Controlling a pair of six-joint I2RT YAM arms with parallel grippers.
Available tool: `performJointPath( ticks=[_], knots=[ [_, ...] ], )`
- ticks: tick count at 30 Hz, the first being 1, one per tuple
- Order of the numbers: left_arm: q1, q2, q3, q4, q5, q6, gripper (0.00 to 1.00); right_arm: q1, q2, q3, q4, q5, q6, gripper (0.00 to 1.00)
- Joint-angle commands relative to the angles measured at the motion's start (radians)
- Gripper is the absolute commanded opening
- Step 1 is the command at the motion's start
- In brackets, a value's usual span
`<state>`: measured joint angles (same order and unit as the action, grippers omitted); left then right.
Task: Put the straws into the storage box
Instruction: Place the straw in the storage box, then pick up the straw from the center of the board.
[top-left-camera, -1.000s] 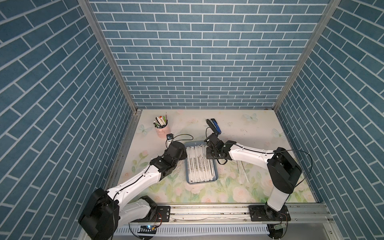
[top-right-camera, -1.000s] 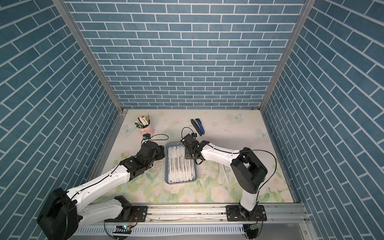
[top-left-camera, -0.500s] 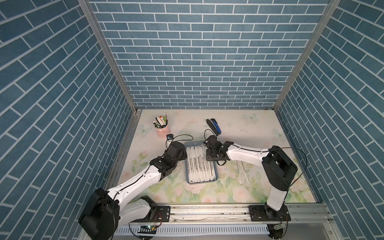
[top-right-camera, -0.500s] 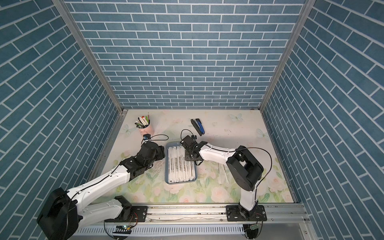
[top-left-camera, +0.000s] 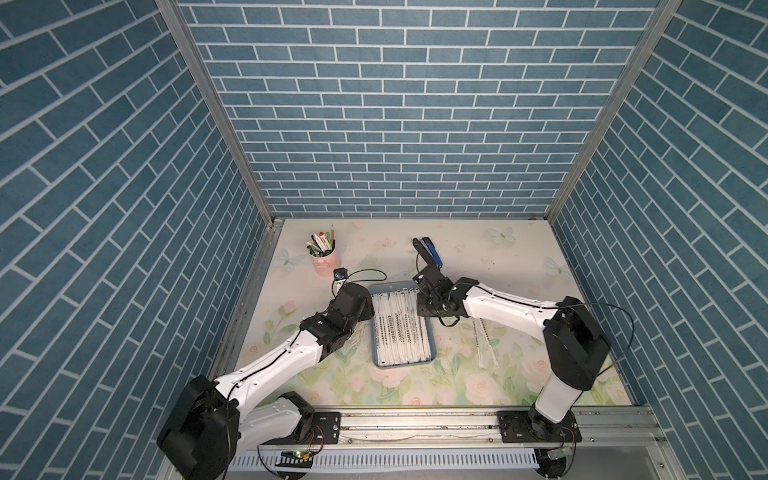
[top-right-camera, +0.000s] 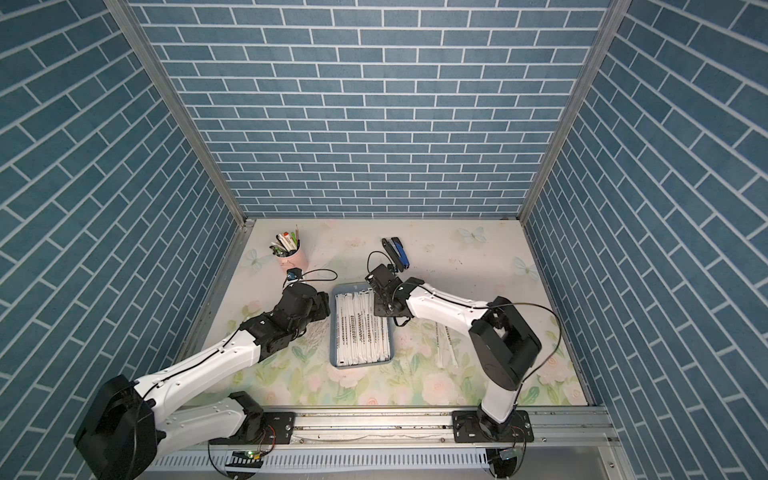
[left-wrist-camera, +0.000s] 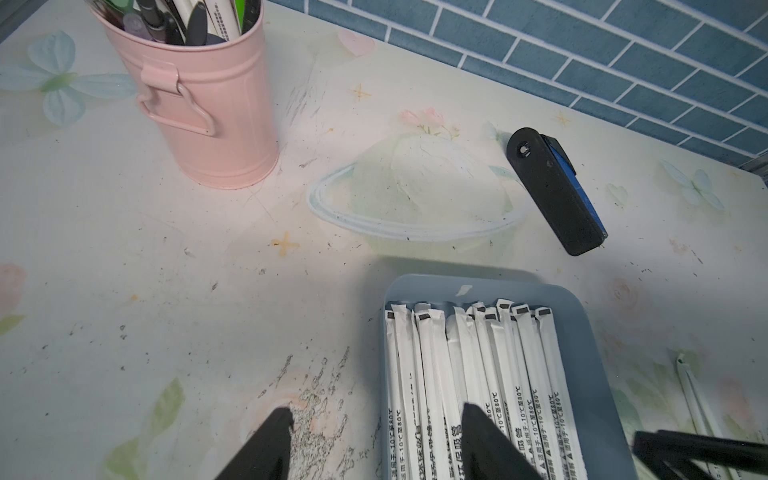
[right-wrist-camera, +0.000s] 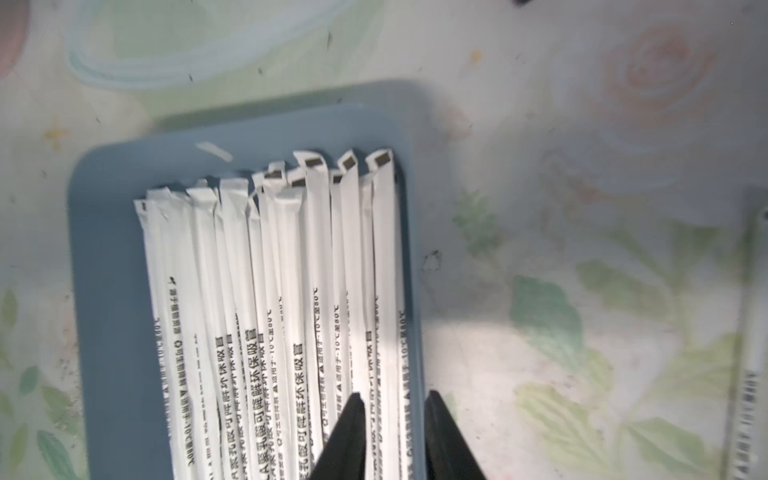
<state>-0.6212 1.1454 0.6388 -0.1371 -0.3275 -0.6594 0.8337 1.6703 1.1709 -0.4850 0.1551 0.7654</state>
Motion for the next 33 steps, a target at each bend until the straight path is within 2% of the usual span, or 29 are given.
performJointPath(
  ticks=[1,4,10,17,22,29,33],
  knots=[
    [0.006,0.012,0.012,0.003,0.017,0.022,0.67,-0.080,-0.121,-0.076,-0.091,0.024,-0.080,0.22],
    [0.006,0.028,0.010,0.014,0.033,0.036,0.67,-0.161,-0.174,-0.147,-0.139,0.011,-0.153,0.21],
    [-0.006,0.101,0.026,-0.011,0.084,0.055,0.69,-0.250,-0.225,-0.267,-0.149,-0.028,-0.239,0.23],
    [-0.012,0.136,0.051,-0.133,0.087,0.055,0.72,-0.258,-0.197,-0.329,-0.081,-0.071,-0.259,0.27],
    [-0.008,0.131,0.058,-0.178,0.147,0.071,0.74,-0.281,-0.161,-0.340,-0.048,-0.074,-0.288,0.27],
    [0.021,0.132,0.050,-0.141,0.280,0.088,0.74,-0.299,-0.124,-0.348,-0.019,-0.083,-0.313,0.23],
    [0.023,0.147,0.052,-0.133,0.297,0.088,0.73,-0.301,-0.105,-0.356,-0.001,-0.086,-0.314,0.22]
  ],
)
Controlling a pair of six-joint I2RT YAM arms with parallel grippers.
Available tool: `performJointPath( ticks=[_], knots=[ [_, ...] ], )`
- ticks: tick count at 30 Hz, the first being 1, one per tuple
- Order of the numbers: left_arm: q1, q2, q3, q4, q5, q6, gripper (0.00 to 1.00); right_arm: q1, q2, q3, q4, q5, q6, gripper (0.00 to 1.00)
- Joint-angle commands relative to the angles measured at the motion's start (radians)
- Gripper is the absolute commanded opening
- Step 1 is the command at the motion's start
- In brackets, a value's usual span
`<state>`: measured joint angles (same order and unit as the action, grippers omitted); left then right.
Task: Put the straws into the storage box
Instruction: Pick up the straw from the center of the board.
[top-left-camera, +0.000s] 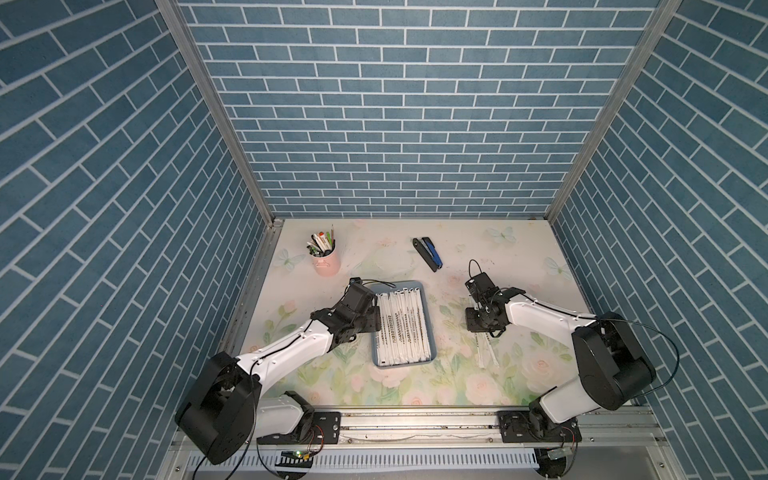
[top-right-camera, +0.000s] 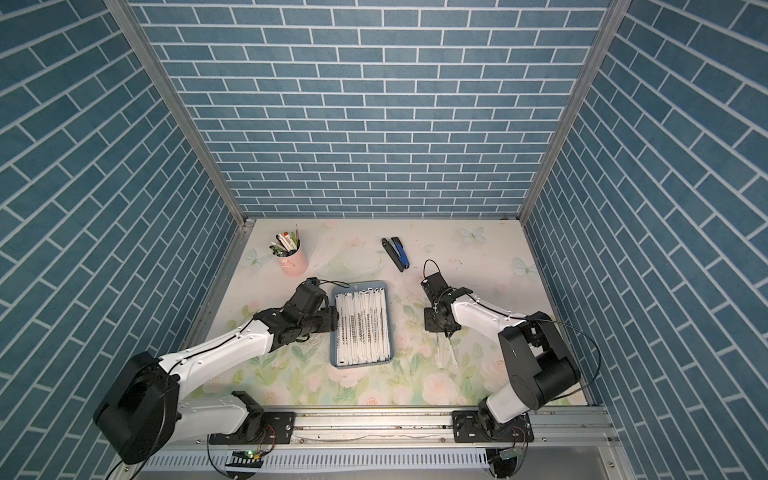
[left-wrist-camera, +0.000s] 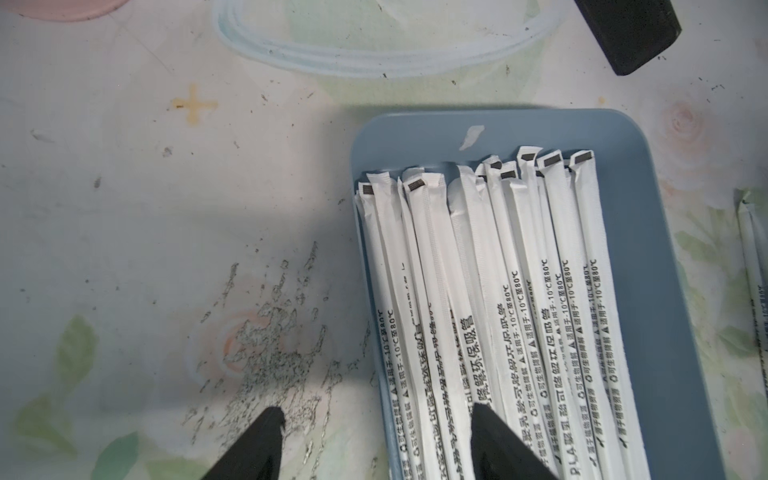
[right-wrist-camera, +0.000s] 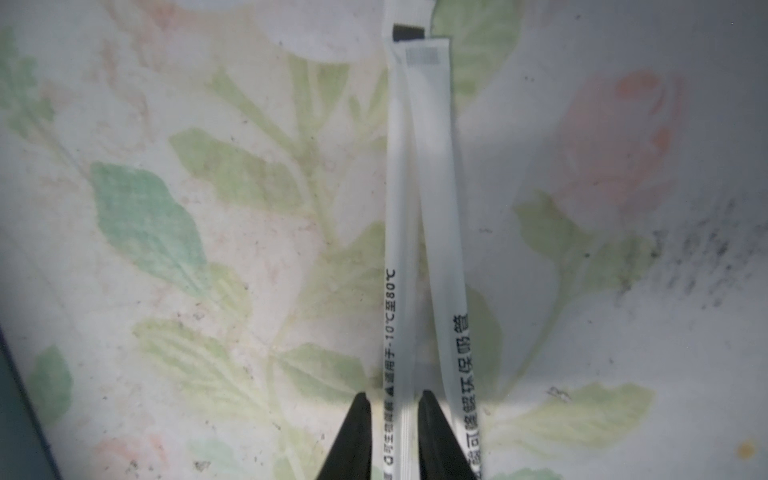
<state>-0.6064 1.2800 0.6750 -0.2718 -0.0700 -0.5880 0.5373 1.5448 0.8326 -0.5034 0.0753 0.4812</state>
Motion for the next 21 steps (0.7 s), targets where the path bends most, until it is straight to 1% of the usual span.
performJointPath(
  ticks=[1,6,11,13,21],
  knots=[
    [0.009,0.013,0.014,0.002,0.041,0.017,0.73,-0.003,0.025,-0.018,0.020,-0.008,-0.030,0.21],
    [0.019,0.000,0.000,0.010,0.041,0.017,0.73,-0.004,0.048,-0.024,0.037,-0.012,-0.032,0.17],
    [0.031,-0.008,-0.015,0.028,0.053,0.013,0.73,-0.004,0.053,-0.032,0.039,-0.017,-0.029,0.06],
    [0.031,-0.011,-0.021,0.040,0.059,0.010,0.73,-0.003,0.045,-0.030,0.033,-0.020,-0.026,0.03],
    [0.035,-0.013,-0.032,0.060,0.070,0.005,0.72,0.026,-0.013,0.029,-0.015,-0.040,0.022,0.02]
  ],
)
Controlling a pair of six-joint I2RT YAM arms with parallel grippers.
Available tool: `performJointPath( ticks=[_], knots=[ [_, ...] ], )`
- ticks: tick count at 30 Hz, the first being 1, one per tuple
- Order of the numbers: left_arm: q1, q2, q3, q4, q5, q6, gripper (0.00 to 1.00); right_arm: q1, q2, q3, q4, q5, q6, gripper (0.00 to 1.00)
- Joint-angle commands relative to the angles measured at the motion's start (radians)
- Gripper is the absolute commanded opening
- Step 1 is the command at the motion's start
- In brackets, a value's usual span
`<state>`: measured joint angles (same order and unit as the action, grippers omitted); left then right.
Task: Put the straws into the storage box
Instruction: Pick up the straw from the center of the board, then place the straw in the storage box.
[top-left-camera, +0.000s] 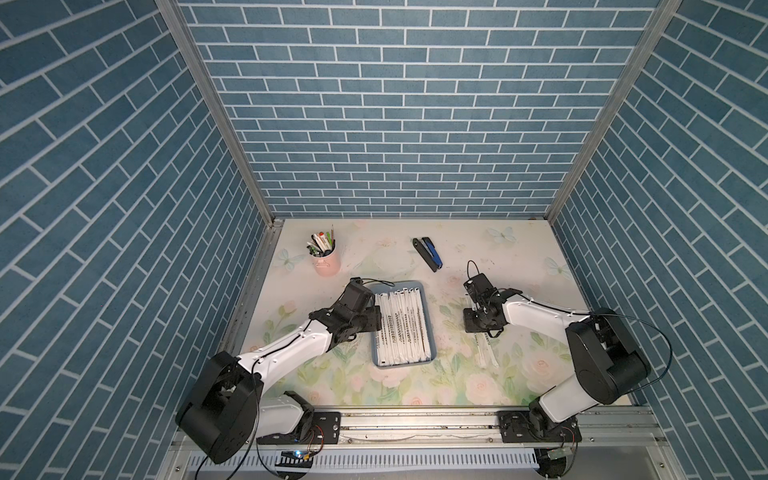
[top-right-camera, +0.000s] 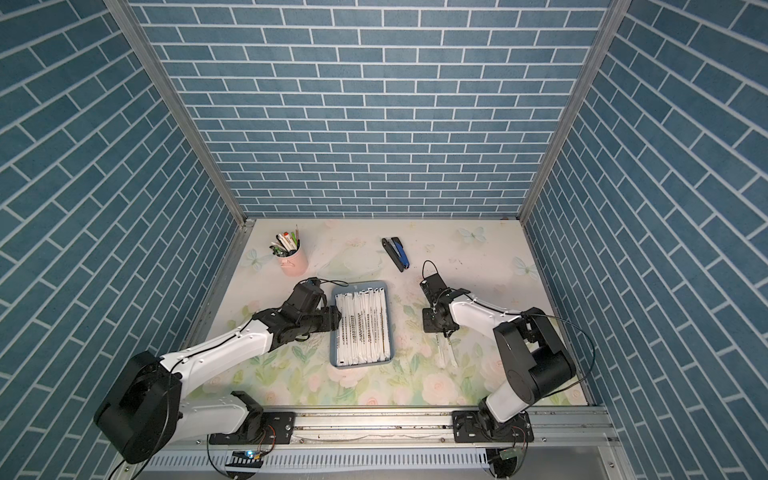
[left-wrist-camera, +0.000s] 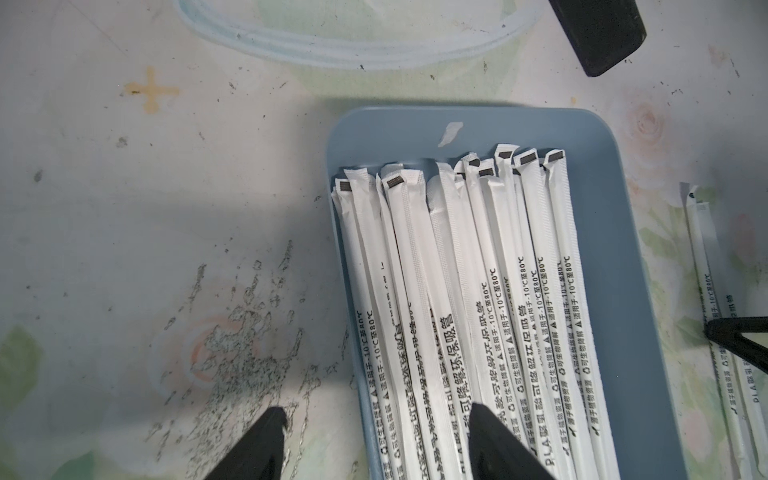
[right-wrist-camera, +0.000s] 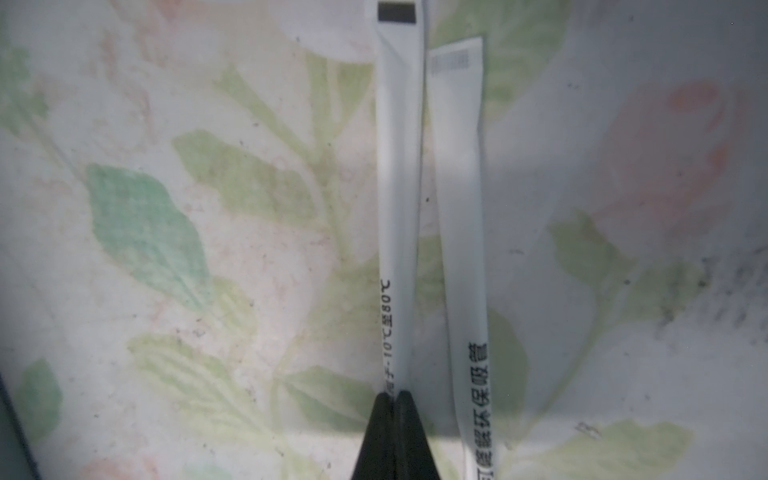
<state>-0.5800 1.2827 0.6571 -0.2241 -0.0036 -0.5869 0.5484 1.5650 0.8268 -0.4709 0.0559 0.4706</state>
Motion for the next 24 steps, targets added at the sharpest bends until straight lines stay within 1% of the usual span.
performJointPath(
  ticks=[1,9,10,13,16,20,23,24],
  knots=[
    [0.009,-0.017,-0.014,0.013,0.004,0.005,0.73,0.021,-0.040,0.043,-0.050,-0.033,0.043,0.02],
    [0.018,-0.020,-0.021,0.025,0.013,0.005,0.73,0.064,-0.061,0.098,-0.031,-0.124,0.115,0.02],
    [0.020,-0.022,-0.024,0.030,0.019,0.005,0.72,0.063,-0.063,0.094,-0.012,-0.168,0.125,0.02],
    [0.032,-0.030,-0.030,0.040,0.042,-0.002,0.73,0.064,-0.083,0.092,0.038,-0.233,0.163,0.02],
    [0.061,-0.054,-0.049,0.061,0.084,-0.021,0.72,0.093,-0.101,0.130,0.072,-0.269,0.215,0.01],
    [0.089,-0.071,-0.058,0.060,0.108,-0.022,0.73,0.195,-0.065,0.202,0.114,-0.240,0.294,0.00],
    [0.092,-0.074,-0.045,0.048,0.122,-0.016,0.73,0.274,0.009,0.253,0.112,-0.142,0.331,0.00],
    [0.092,-0.080,-0.043,0.050,0.129,-0.016,0.73,0.294,0.035,0.272,0.104,-0.090,0.336,0.00]
  ],
)
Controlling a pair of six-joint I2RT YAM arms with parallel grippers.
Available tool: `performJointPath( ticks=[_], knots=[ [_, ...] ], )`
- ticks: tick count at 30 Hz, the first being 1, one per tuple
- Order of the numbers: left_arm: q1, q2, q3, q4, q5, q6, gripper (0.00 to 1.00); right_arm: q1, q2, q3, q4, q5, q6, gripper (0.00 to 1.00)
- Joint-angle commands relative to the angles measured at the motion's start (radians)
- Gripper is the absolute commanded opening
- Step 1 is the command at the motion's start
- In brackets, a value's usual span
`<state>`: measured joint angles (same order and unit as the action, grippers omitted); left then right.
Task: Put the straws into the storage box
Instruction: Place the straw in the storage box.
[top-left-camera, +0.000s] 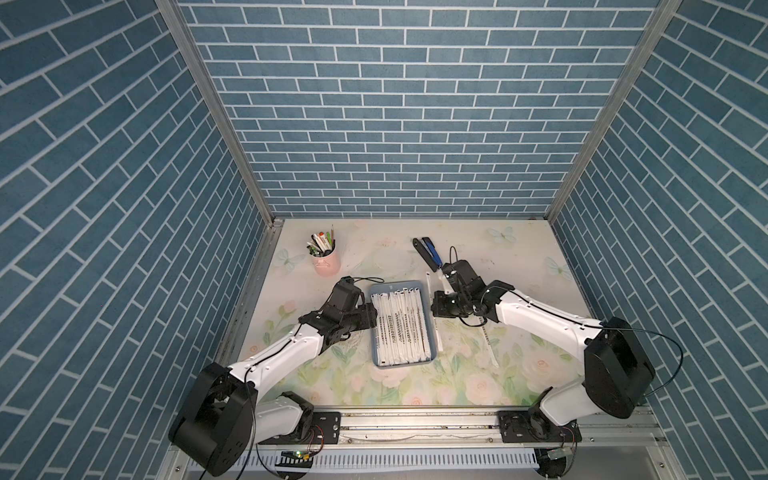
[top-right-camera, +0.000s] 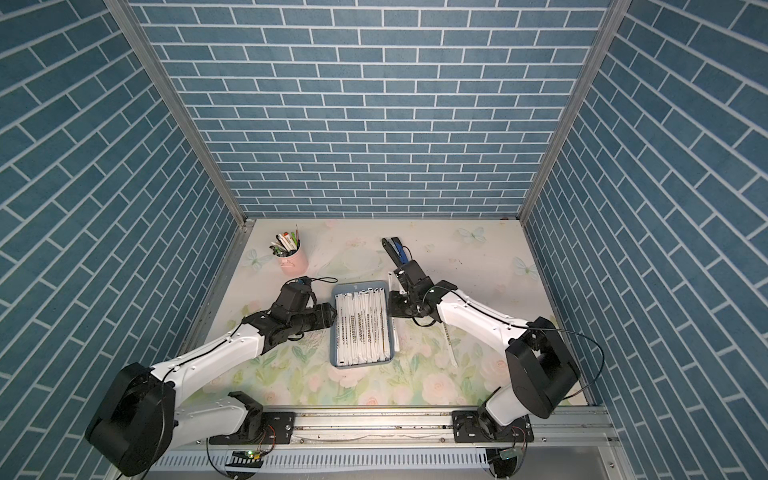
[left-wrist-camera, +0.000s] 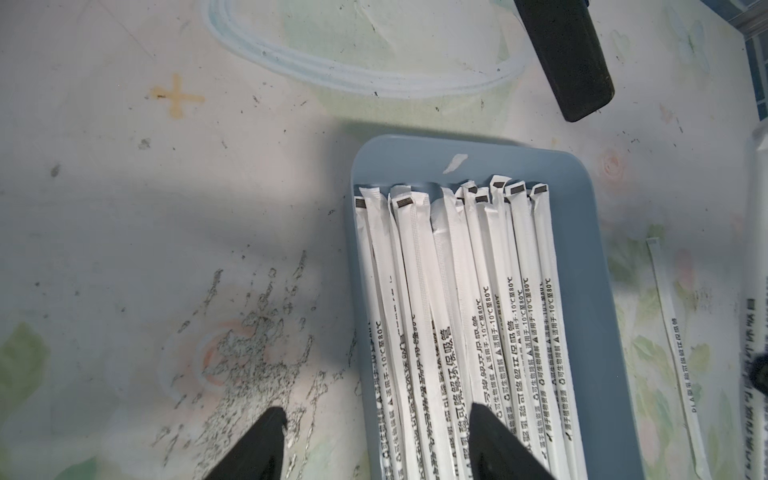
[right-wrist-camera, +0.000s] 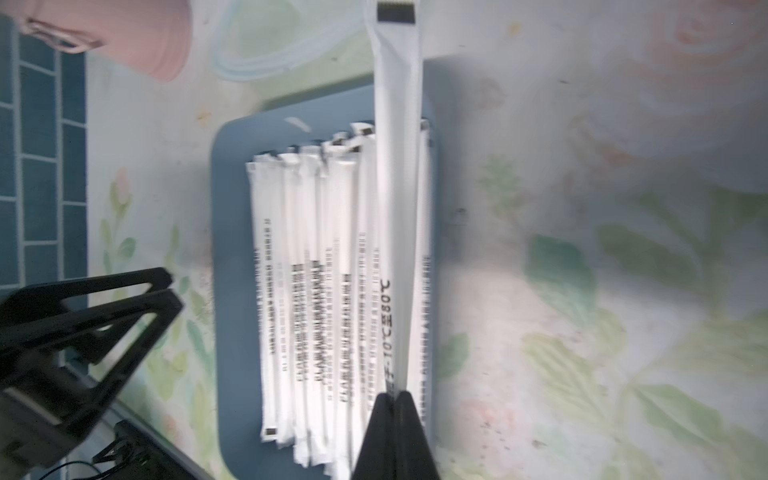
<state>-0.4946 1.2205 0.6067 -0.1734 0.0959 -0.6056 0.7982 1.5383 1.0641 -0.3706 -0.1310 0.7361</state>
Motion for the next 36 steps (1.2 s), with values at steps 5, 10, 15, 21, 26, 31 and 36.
performJointPath(
  ticks=[5,10,15,21,26,31,36],
  knots=[
    [0.007,-0.071,-0.001,0.029,0.061,-0.008,0.73,0.089,0.157,0.091,-0.018,0.224,0.069,0.00],
    [-0.002,-0.073,-0.032,0.089,0.133,-0.014,0.72,0.098,0.204,0.091,-0.018,0.251,0.065,0.00],
    [-0.015,-0.076,-0.027,0.081,0.122,-0.003,0.72,0.099,0.233,0.096,-0.002,0.235,0.070,0.00],
    [-0.037,-0.065,-0.019,0.087,0.117,-0.001,0.72,0.110,0.270,0.097,0.019,0.205,0.086,0.00],
    [-0.047,-0.055,-0.017,0.092,0.116,-0.002,0.72,0.111,0.285,0.093,0.021,0.201,0.092,0.01],
    [-0.049,-0.056,-0.007,0.086,0.113,0.003,0.72,0.114,0.271,0.097,0.006,0.209,0.090,0.13],
    [-0.050,-0.055,-0.002,0.084,0.111,0.005,0.72,0.112,0.228,0.103,-0.024,0.220,0.080,0.19]
  ],
)
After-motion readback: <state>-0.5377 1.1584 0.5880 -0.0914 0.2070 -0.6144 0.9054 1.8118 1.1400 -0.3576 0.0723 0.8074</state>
